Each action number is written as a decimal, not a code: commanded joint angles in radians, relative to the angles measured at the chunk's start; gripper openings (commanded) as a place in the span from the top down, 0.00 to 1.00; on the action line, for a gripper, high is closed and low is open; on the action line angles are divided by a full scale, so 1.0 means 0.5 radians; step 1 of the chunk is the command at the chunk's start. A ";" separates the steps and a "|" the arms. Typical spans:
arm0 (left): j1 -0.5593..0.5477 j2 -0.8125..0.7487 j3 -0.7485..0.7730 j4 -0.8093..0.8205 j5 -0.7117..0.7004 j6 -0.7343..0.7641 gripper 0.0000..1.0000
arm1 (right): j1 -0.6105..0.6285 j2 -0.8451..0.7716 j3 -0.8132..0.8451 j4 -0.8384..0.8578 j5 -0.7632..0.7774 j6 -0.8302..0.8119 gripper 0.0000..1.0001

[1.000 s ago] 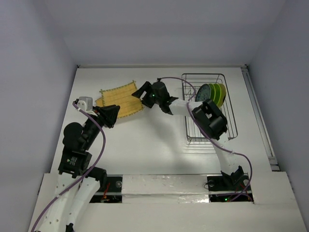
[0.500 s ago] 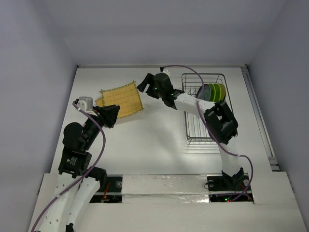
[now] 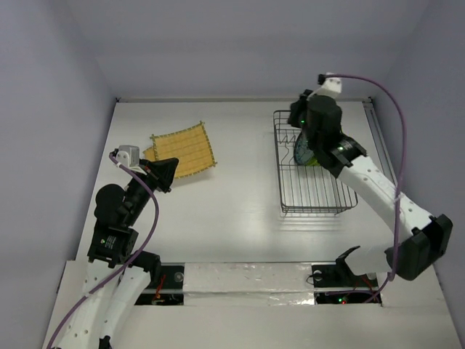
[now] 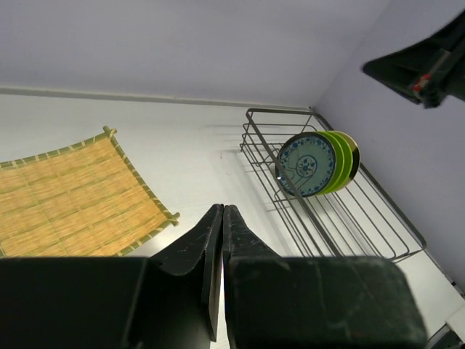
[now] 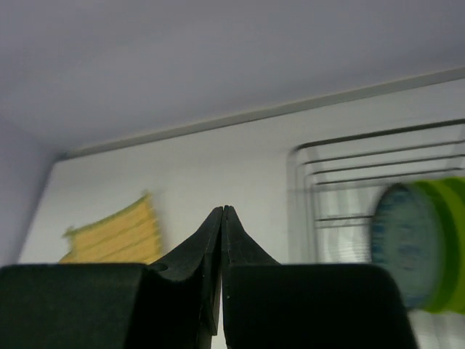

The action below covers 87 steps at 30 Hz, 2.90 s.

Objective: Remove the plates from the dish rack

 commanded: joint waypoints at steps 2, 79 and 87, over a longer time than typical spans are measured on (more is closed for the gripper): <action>0.011 -0.005 0.067 0.098 0.030 -0.012 0.98 | -0.277 -0.097 -0.233 -0.413 0.286 -0.257 0.91; 0.011 0.026 0.064 0.095 0.039 0.000 0.76 | 0.510 0.331 -0.485 0.238 -1.091 0.037 1.00; 0.011 0.023 0.067 0.092 0.030 0.004 0.76 | 0.590 0.675 -0.491 0.397 -1.104 0.102 1.00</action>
